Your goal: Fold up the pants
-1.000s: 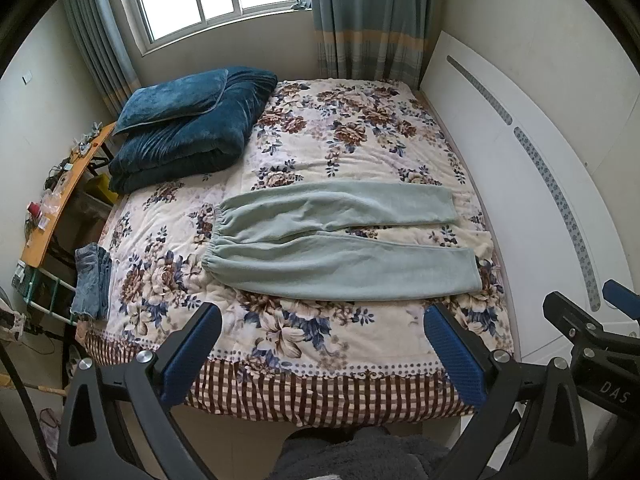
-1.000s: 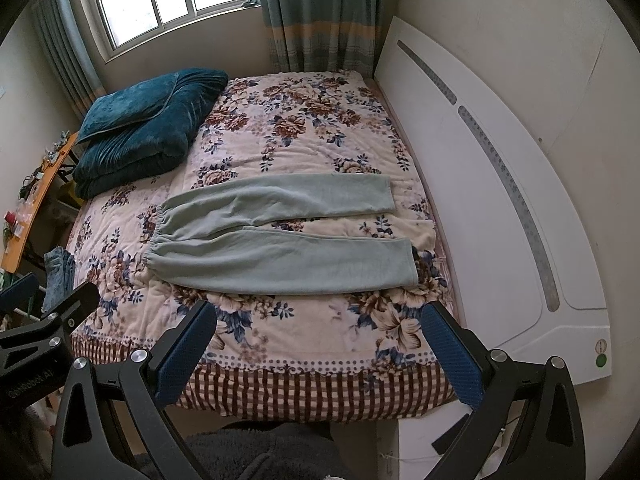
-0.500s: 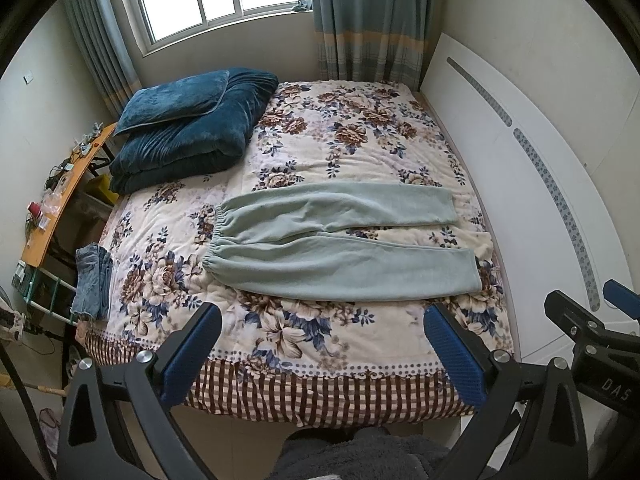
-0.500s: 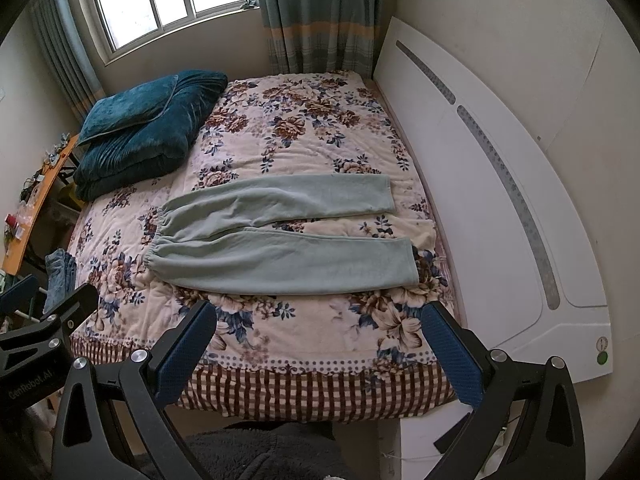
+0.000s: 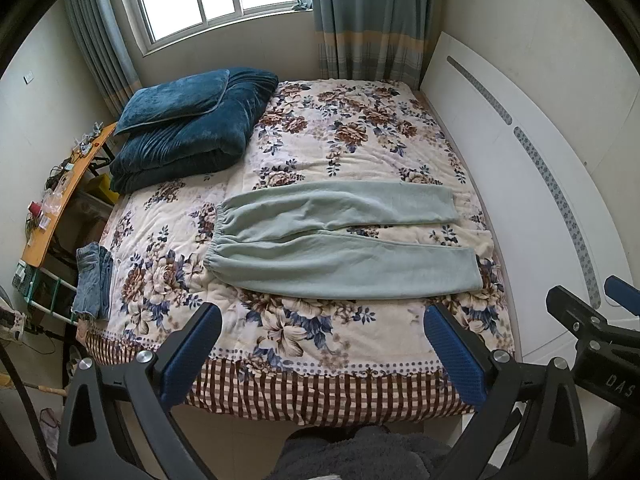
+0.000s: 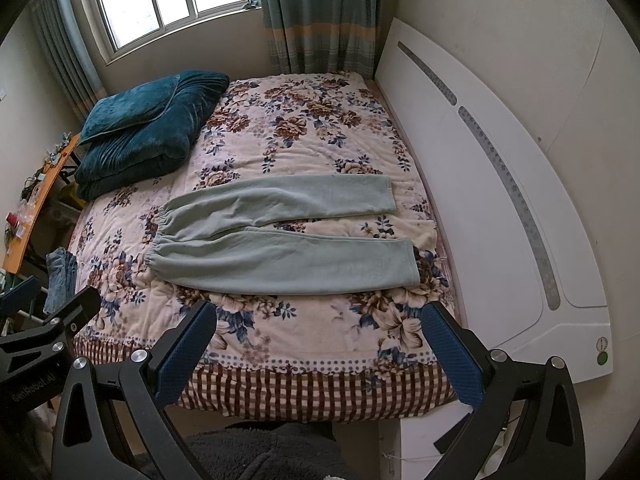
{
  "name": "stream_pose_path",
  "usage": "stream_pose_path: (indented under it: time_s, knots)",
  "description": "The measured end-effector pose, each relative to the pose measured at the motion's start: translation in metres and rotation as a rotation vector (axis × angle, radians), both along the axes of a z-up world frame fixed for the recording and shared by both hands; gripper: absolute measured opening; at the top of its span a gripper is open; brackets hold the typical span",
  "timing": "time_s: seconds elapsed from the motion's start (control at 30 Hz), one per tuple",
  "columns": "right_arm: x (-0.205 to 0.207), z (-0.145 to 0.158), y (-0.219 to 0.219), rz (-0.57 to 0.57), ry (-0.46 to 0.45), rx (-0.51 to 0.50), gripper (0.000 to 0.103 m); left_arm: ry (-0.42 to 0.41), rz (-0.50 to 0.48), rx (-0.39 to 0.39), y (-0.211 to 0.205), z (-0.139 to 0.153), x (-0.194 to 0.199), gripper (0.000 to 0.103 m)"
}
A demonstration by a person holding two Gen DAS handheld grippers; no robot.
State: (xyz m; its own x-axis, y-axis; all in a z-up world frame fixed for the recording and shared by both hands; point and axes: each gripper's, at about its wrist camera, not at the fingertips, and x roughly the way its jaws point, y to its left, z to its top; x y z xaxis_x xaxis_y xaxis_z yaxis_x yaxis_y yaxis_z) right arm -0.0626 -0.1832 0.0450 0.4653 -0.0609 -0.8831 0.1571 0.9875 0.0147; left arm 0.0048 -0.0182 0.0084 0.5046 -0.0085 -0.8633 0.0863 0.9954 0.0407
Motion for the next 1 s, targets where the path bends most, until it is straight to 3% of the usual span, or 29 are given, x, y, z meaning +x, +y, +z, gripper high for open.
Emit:
stream_pose_path:
  time_s: [0.37, 0.63, 0.77, 0.83, 1.0]
  knots:
    - [-0.004, -0.003, 0.006, -0.005, 0.007, 0.009, 0.103, 0.008, -0.001, -0.005, 0.006, -0.004, -0.001, 0.103]
    - [0.017, -0.021, 0.012, -0.062, 0.017, -0.002, 0.103, -0.028, 0.044, 0.039, 0.028, -0.038, 0.037, 0.103]
    - [0.04, -0.066, 0.011, -0.113, 0.051, 0.003, 0.103, -0.002, 0.062, 0.054, 0.042, -0.07, 0.067, 0.103]
    - [0.055, -0.093, 0.008, -0.134, 0.068, 0.019, 0.103, 0.041, 0.071, 0.066, 0.05, -0.101, 0.087, 0.103]
    - [0.101, -0.193, -0.002, -0.193, 0.176, 0.037, 0.103, 0.173, 0.101, 0.091, 0.059, -0.182, 0.128, 0.103]
